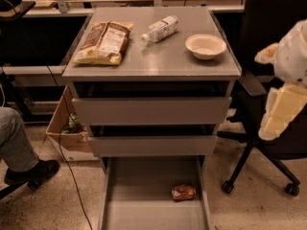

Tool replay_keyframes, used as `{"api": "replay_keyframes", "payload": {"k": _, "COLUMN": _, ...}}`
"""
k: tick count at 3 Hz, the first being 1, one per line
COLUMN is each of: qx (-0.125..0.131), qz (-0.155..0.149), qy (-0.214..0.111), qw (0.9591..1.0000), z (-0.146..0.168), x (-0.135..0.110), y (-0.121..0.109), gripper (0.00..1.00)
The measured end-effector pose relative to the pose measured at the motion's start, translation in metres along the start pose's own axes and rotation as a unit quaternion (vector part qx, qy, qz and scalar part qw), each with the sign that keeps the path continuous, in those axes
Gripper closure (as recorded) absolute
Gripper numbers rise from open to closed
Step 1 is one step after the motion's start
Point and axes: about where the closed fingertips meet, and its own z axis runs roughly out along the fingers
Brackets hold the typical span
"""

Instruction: Pick coke can from bottom drawer and place on counter

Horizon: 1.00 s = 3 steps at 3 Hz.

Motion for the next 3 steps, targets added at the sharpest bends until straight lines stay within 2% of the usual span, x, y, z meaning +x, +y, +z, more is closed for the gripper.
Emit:
{"api": "replay_keyframes", "payload": {"k": 1, "qx": -0.003, "qz": -0.019, "qy": -0.02, "qw": 0.9996, "z": 0.046, "x": 0.01, "y": -0.007, "gripper": 0.0}}
{"api": "replay_keyframes", "payload": {"k": 2, "qx": -0.031, "qz": -0.04, "qy": -0.041, "qw": 0.9979, "z": 0.131, "x": 0.029, "y": 0.001, "gripper": 0.0}}
{"api": "replay_keyframes", "payload": {"k": 3, "qx": -0.053, "qz": -0.041, "qy": -0.055, "qw": 0.9962, "z": 0.194, "x": 0.035, "y": 0.011, "gripper": 0.0}}
